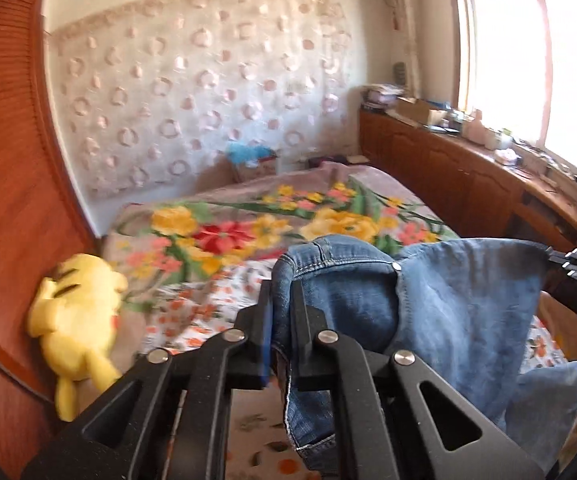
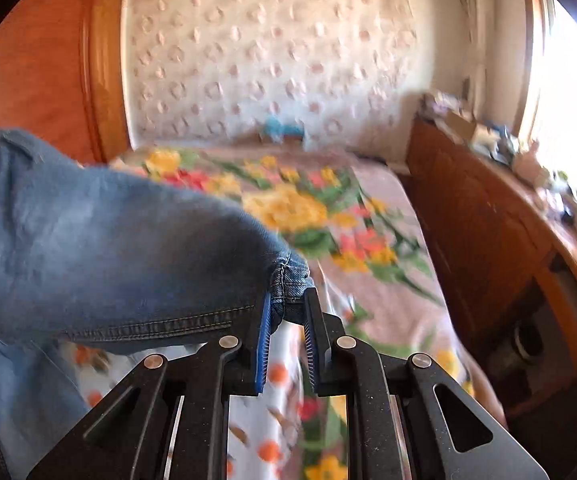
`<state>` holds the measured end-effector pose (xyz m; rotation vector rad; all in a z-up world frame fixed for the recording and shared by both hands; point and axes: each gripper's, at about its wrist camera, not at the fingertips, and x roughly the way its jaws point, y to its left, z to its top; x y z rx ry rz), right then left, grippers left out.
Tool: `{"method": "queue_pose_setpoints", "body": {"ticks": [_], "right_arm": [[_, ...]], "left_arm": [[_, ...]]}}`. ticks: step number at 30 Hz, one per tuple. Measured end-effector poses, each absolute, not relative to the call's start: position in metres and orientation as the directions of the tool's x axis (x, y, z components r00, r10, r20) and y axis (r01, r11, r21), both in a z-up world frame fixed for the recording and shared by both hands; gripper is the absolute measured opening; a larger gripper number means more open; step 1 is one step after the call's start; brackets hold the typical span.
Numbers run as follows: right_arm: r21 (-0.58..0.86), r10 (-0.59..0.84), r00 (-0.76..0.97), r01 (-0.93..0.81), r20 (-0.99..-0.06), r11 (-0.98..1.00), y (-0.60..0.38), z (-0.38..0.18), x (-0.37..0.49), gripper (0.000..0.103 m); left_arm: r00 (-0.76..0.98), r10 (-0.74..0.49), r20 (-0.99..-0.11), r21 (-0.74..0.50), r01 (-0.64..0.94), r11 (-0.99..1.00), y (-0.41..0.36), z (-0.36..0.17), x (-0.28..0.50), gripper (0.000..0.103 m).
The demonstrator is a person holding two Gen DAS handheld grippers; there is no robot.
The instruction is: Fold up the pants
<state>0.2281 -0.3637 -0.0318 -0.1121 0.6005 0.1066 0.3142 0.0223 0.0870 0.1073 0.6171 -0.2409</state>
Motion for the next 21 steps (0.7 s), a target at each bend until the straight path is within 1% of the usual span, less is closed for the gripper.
{"method": "queue_pose_setpoints", "body": {"ticks": [2,4,5,7,9,11,14,16,21], "right_arm": [[-0.061,0.068,0.782,-0.135,-0.620,0.989,-0.366,-0.052,0.228,0.016],[-0.052,0.072,0.751,-0.140,-0.657,0.989,-0.362,-0.068,0.226,0.017],[-0.054,0.071,0.743,-0.143,-0.666,0.988,-0.359,-0.072,0.225,0.020],[-0.063,0.069,0.740,-0.149,-0.669,0.987,-0.351,-0.076,0.220,0.021],[-0.058,0.084,0.744,-0.163,-0.663,0.985,-0.344,-0.074,0.216,0.026],[-0.057,0.087,0.754,-0.162,-0.651,0.985,-0.341,-0.068,0.214,0.034],[-0.033,0.115,0.767,-0.175,-0.631,0.984,-0.333,-0.063,0.204,0.038],[-0.019,0.140,0.770,-0.194,-0.622,0.981,-0.338,-0.060,0.200,0.040],[0.029,0.224,0.752,-0.263,-0.620,0.964,-0.343,-0.074,0.179,0.041]], "left_arm": [[0.753,-0.199,-0.627,0.018,0.270,0.963,0.014,0.068,0.321,0.012],[0.727,-0.192,-0.659,0.023,0.275,0.961,0.006,0.051,0.322,0.018],[0.716,-0.188,-0.672,0.025,0.275,0.961,0.006,0.041,0.321,0.021],[0.694,-0.193,-0.694,0.008,0.277,0.961,0.009,0.026,0.314,0.026],[0.682,-0.205,-0.702,-0.006,0.283,0.959,0.009,0.017,0.302,0.041],[0.674,-0.217,-0.706,-0.016,0.290,0.957,0.014,0.009,0.286,0.045],[0.661,-0.224,-0.716,-0.035,0.286,0.958,0.020,-0.004,0.263,0.046],[0.649,-0.232,-0.725,-0.050,0.286,0.957,0.021,-0.015,0.249,0.046],[0.590,-0.271,-0.761,-0.085,0.323,0.943,0.015,-0.042,0.217,0.046]]}}
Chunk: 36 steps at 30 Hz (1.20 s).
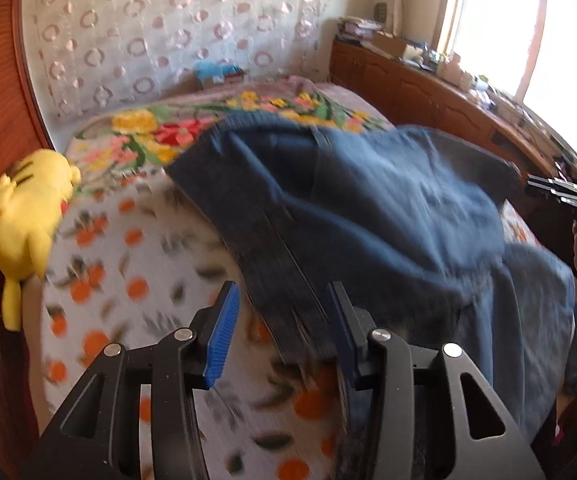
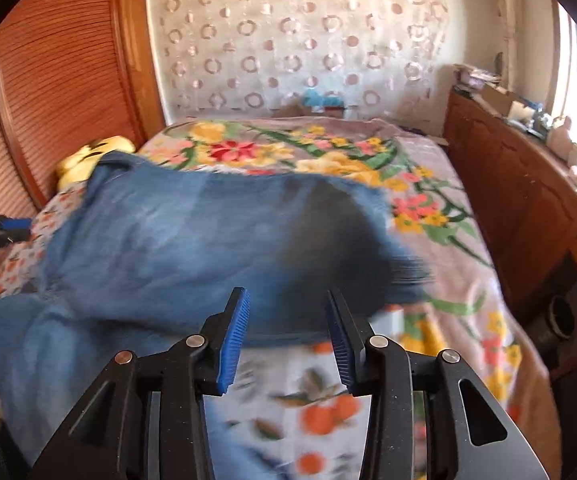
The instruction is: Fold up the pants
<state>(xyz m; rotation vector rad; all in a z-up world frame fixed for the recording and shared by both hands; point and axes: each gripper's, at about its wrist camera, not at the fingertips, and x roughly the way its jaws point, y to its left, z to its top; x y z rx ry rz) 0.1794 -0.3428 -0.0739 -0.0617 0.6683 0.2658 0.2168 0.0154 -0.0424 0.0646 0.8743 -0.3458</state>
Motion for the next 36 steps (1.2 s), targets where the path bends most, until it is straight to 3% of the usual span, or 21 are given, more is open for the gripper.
{"method": "queue_pose_setpoints", "body": {"ticks": [8,23,30,36], "right_arm": [[0.046,0.286,0.708,-0.338,-0.646,0.940,-0.317,-0.103,0.158,0.041],[0.027,0.254,0.708,-0.316,-0.659,0.948,-0.304,-0.130,0.155,0.042],[0.061,0.262,0.694,-0.301,-0.670,0.952,-0.300,-0.130,0.160,0.046],[0.033,0.240,0.719,-0.289,-0.652,0.957,-0.295,-0.127,0.147,0.046]], "left_arm": [[0.539,-0.325,-0.777,-0.138,0.358,0.923,-0.001,-0.064,0.183,0.046],[0.458,-0.389,-0.799,-0.285,0.282,0.916,-0.003,-0.087,0.180,0.041],[0.460,-0.404,-0.791,-0.307,0.274,0.912,-0.003,-0.083,0.181,0.010],[0.609,-0.324,-0.724,-0.213,0.250,0.945,0.010,-0.040,0.139,0.006]]}}
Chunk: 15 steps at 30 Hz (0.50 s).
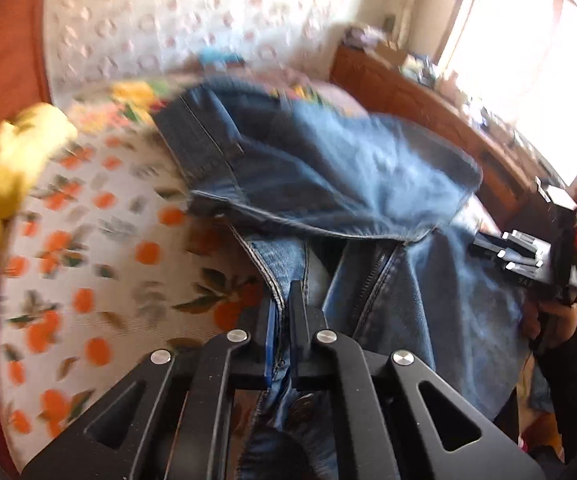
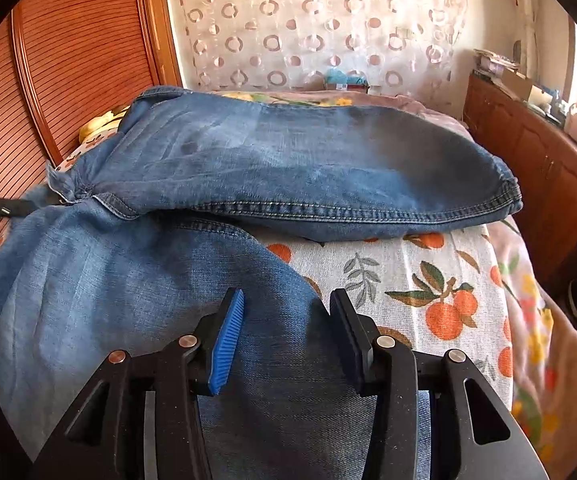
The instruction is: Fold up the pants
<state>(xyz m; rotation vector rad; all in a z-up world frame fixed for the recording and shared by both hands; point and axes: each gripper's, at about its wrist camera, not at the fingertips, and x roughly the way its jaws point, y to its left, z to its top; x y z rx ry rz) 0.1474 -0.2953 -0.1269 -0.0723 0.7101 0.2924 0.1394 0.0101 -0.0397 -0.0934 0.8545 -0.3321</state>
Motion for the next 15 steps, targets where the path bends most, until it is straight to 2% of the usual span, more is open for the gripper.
{"method": "queue_pose_setpoints", "body": {"ticks": [4,5,7,10,12,15], "right_arm": [[0.022,0.225,0.750,-0.270,-0.622,0.963,-0.299,-0.123,0.141,0.046],[0.021,0.224,0.753,-0.269,-0.618,0.963,-0.299,-0.124,0.140,0.046],[0.019,0.222,0.756,-0.267,-0.616,0.963,-0.298,-0.125,0.140,0.046],[0.001,0.219,0.753,-0.279,-0.621,0.960,-0.293,-0.126,0.140,0.046],[-0.015,0.221,0.742,-0.298,-0.633,0.955,-0.291,-0.128,0.137,0.046],[-0.045,0.209,0.742,-0.306,-0.636,0.951,-0.286,-0.126,0.130,0.046]], "left_arm": [[0.713,-0.282,-0.642,-0.199,0.201,0.959,0.036,-0.003,0.101,0.006],[0.714,-0.276,-0.644,-0.195,0.196,0.961,0.041,-0.001,0.098,0.006],[0.702,-0.239,-0.671,-0.179,0.160,0.971,0.054,-0.010,0.098,0.006],[0.607,-0.177,-0.774,-0.135,0.114,0.984,0.062,-0.056,0.117,0.006],[0.573,-0.181,-0.799,-0.143,0.112,0.983,0.066,-0.075,0.121,0.006],[0.582,-0.183,-0.792,-0.145,0.112,0.983,0.070,-0.077,0.117,0.006]]}}
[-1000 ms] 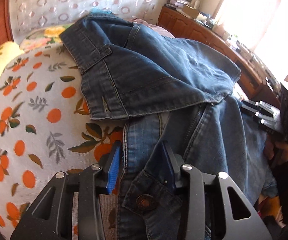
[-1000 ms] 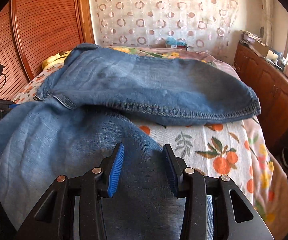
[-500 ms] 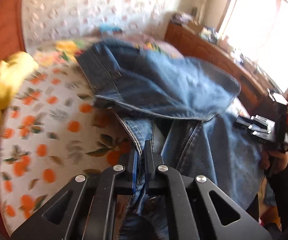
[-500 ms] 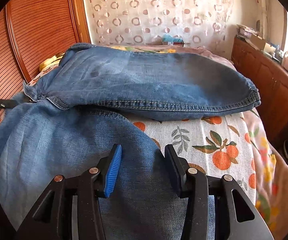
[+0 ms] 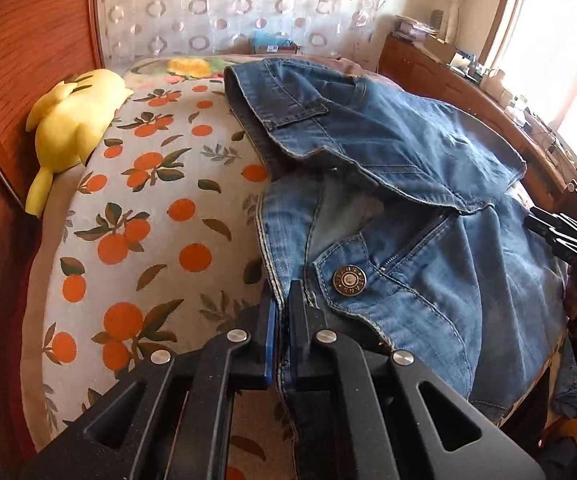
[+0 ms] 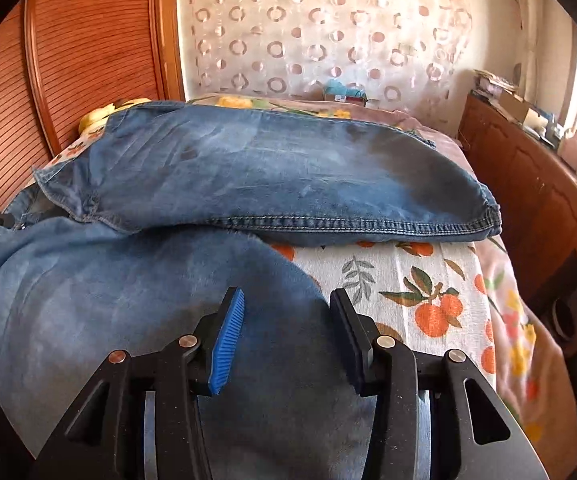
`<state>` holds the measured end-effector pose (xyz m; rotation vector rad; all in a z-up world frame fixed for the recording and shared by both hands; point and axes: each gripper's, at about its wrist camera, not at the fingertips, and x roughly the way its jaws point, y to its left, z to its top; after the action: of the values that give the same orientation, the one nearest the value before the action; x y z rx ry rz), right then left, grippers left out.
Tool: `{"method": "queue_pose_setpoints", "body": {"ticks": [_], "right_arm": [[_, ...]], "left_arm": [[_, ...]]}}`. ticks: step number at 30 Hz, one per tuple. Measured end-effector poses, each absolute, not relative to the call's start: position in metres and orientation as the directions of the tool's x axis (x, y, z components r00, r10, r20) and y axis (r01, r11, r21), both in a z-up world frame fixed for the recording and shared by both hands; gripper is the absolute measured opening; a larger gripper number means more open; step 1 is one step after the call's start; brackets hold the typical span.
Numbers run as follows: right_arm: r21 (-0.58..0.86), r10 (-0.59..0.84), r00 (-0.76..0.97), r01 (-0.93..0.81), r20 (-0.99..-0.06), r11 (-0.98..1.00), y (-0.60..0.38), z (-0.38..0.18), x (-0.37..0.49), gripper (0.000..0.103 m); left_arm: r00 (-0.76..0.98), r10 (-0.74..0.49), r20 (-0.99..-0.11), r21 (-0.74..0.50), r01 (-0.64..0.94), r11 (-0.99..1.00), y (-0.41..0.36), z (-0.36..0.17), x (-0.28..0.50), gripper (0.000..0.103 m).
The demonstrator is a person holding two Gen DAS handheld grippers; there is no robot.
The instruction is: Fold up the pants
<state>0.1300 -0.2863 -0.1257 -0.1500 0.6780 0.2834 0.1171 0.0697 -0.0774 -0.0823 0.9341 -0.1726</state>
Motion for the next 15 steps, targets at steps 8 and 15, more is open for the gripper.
{"method": "queue_pose_setpoints", "body": {"ticks": [8,15], "right_arm": [[-0.034,0.234,0.755,-0.322,-0.613,0.946,-0.291,-0.108,0.115,0.046],[-0.039,0.228,0.738,-0.325,-0.635,0.945,-0.289,-0.115,0.116,0.046]], "left_arm": [[0.594,-0.172,-0.786,-0.136,0.105,0.985,0.084,-0.059,0.095,0.006],[0.589,-0.136,-0.797,-0.129,0.053,0.990,0.077,-0.067,0.090,0.017]]}}
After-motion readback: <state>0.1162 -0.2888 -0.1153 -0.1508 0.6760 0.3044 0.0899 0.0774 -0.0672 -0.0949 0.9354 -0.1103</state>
